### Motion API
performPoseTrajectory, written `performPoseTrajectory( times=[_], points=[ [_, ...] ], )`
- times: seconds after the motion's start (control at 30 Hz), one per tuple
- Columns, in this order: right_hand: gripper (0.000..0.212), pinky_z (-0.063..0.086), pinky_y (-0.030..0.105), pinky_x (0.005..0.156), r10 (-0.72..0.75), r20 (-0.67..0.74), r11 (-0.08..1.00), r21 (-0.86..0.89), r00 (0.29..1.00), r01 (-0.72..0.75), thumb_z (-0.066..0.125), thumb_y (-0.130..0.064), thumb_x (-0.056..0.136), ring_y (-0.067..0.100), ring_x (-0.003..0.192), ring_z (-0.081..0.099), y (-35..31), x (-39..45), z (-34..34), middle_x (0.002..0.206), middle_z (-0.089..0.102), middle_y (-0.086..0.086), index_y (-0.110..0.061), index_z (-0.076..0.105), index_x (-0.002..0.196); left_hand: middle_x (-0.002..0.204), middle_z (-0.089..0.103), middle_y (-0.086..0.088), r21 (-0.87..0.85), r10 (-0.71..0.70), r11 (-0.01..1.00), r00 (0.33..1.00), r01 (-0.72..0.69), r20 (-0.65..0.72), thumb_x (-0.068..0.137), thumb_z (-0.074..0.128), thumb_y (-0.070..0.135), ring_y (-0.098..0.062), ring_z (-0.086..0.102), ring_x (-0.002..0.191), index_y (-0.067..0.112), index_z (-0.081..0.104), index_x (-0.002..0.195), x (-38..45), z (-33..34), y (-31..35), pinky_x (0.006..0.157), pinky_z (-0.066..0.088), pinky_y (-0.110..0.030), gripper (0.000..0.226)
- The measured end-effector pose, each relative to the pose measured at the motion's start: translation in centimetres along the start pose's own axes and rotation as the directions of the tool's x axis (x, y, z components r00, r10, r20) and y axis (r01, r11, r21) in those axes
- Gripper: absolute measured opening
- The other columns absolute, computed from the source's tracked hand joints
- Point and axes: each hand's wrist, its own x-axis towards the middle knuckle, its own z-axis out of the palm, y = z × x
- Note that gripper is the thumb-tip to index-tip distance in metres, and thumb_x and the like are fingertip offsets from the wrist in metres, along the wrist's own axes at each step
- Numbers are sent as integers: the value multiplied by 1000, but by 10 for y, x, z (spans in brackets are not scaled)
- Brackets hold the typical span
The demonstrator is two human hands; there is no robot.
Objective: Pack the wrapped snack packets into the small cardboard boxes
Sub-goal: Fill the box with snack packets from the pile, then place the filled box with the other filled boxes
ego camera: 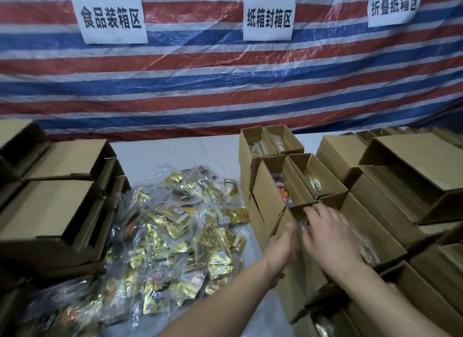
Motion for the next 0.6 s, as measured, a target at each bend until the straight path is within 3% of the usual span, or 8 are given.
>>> performPoseTrajectory(
  times=[0.13, 0.2, 0.3, 0.4, 0.5, 0.6],
  points=[
    [22, 53, 38, 78, -124, -92, 967, 211, 988, 141, 73, -18, 79, 22, 89, 62, -41, -3, 6, 96, 62, 1, -14, 67, 99, 140, 50, 4, 72, 91, 994, 991, -84, -99, 95, 32, 65, -19, 49, 125, 25, 44, 141, -18, -47, -16, 106, 41, -39, 62],
    [19, 54, 38, 73, -161, -50, 936, 311, 986, 168, 73, -18, 81, 23, 85, 63, -66, -4, 16, 93, 63, 1, -12, 67, 99, 115, 59, 0, 97, 165, 984, 970, -149, -180, 95, 39, 53, -16, 57, 104, 21, 55, 119, -30, -79, -24, 93, 46, -33, 43],
    [27, 47, 32, 84, -210, 80, 869, 471, 974, 149, 64, -23, 90, 19, 100, 61, -107, 0, 31, 109, 62, -1, -14, 65, 116, 90, 60, -2, 205, 275, 955, 902, -216, -331, 99, 44, 35, -15, 55, 80, 14, 59, 97, -52, -129, -34, 68, 47, -24, 26],
    [36, 43, 27, 96, -277, 173, 801, 585, 945, 128, 59, -26, 94, 13, 111, 55, -147, 9, 40, 120, 57, -5, -17, 59, 128, 92, 67, -3, 312, 360, 920, 824, -237, -437, 102, 44, 32, -17, 63, 86, 12, 62, 99, -76, -176, -42, 78, 53, -30, 27],
    [36, 43, 25, 91, -318, 214, 755, 647, 924, 110, 59, -30, 94, 9, 108, 56, -187, 17, 42, 112, 54, -12, -22, 59, 129, 79, 62, 6, 412, 445, 877, 741, -247, -503, 102, 44, 36, -3, 57, 69, 22, 61, 90, -105, -216, -46, 59, 45, -22, 25],
    [36, 47, 28, 91, -354, 238, 725, 680, 904, 105, 57, -33, 94, 6, 107, 56, -220, 20, 42, 112, 55, -17, -25, 58, 129, 81, 65, 4, 492, 511, 840, 637, -228, -577, 101, 47, 33, -9, 60, 72, 22, 63, 90, -130, -250, -49, 56, 47, -21, 23]
  ],
)
